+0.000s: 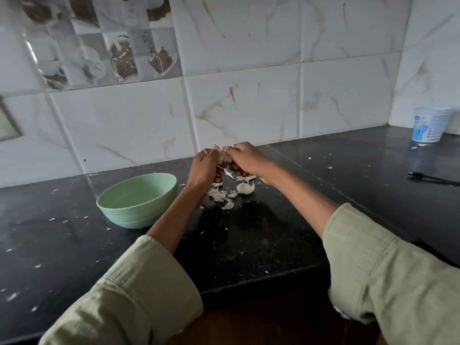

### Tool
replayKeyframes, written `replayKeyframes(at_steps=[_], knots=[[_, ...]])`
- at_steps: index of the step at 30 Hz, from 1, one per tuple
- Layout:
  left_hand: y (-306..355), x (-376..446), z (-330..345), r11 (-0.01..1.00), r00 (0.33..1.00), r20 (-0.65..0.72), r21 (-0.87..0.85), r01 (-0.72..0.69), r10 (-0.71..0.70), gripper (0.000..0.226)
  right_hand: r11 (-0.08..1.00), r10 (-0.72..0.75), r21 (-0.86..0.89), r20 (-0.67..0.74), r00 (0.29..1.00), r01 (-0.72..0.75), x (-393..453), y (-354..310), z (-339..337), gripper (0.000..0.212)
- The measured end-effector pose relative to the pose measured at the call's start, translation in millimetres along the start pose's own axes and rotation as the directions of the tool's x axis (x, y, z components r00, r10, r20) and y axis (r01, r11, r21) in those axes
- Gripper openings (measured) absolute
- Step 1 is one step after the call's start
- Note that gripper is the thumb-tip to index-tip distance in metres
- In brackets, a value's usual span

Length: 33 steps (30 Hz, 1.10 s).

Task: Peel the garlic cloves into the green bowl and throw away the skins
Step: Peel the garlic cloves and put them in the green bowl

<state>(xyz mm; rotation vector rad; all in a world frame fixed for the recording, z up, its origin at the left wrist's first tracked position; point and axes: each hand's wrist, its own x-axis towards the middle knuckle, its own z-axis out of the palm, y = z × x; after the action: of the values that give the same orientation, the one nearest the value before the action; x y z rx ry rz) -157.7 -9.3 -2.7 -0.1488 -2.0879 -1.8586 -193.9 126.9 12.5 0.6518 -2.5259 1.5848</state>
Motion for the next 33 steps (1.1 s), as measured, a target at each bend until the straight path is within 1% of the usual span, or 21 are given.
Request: replayKeyframes(at_steps=[6,9,11,14,16,18,19,21,23,25,27,29,33], knots=[[-4.1,5.1,2.3,1.0,1.0,-0.002,-0.025,-0.002,0.002,0.036,1.0,0.02,-0.019,-0.019,1.0,-0.02,-0.7,-1.0,0.5,0.024],[-1.8,2.6,1.1,0.999,1.0,0.01,-0.053,-0.006,0.007,0.039,0.999,0.022,-0.034,-0.039,0.999,-0.023,1.3,0.7,-0.3,0.022],[-1.0,1.2,0.6,0.999,1.0,0.012,-0.034,-0.016,0.017,0.037,0.999,0.017,-0.045,-0.06,0.998,-0.019,1.8,1.7,-2.1,0.024],[-0.7,2.0,-0.2,1.0,1.0,0.008,-0.005,-0.018,0.018,0.035,0.99,0.001,-0.137,-0.134,0.991,-0.02,3.8,4.4,-6.8,0.031],[-0.8,4.7,-2.5,1.0,1.0,-0.024,0.001,-0.003,0.003,0.039,0.98,0.004,-0.196,-0.192,0.981,-0.043,7.9,8.3,-11.5,0.034],[-3.4,7.5,-6.5,0.999,1.0,-0.03,0.039,-0.002,0.004,0.037,0.959,0.021,-0.27,-0.226,0.974,-0.083,11.8,11.1,-20.1,0.034],[-4.9,7.4,-8.0,0.996,1.0,-0.01,0.083,-0.011,0.012,0.034,0.939,0.043,-0.324,-0.212,0.976,-0.111,12.0,11.2,-26.5,0.034],[-10.2,8.1,-8.2,0.972,0.997,0.059,0.23,-0.052,0.04,0.029,0.892,0.131,-0.418,-0.126,0.983,-0.172,8.4,11.2,-41.2,0.033],[-16.5,10.5,-5.6,0.915,0.99,0.118,0.388,-0.112,0.072,0.025,0.838,0.223,-0.498,-0.063,0.973,-0.224,4.0,11.8,-55.2,0.031],[-21.8,16.3,-5.5,0.848,0.985,0.143,0.507,-0.155,0.095,0.019,0.786,0.297,-0.549,-0.069,0.952,-0.285,2.7,13.1,-62.4,0.024],[-24.4,19.6,-7.7,0.823,0.984,0.158,0.545,-0.159,0.086,0.016,0.737,0.341,-0.593,-0.09,0.936,-0.325,2.5,13.6,-63.3,0.02],[-24.9,20.2,-9.2,0.817,0.982,0.174,0.554,-0.161,0.076,0.017,0.711,0.342,-0.63,-0.077,0.936,-0.312,2.6,12.5,-62.9,0.018],[-21.2,17.6,-7.6,0.833,0.983,0.181,0.537,-0.135,0.043,0.019,0.719,0.346,-0.649,0.021,0.938,-0.251,0.9,7.3,-62.5,0.027]])
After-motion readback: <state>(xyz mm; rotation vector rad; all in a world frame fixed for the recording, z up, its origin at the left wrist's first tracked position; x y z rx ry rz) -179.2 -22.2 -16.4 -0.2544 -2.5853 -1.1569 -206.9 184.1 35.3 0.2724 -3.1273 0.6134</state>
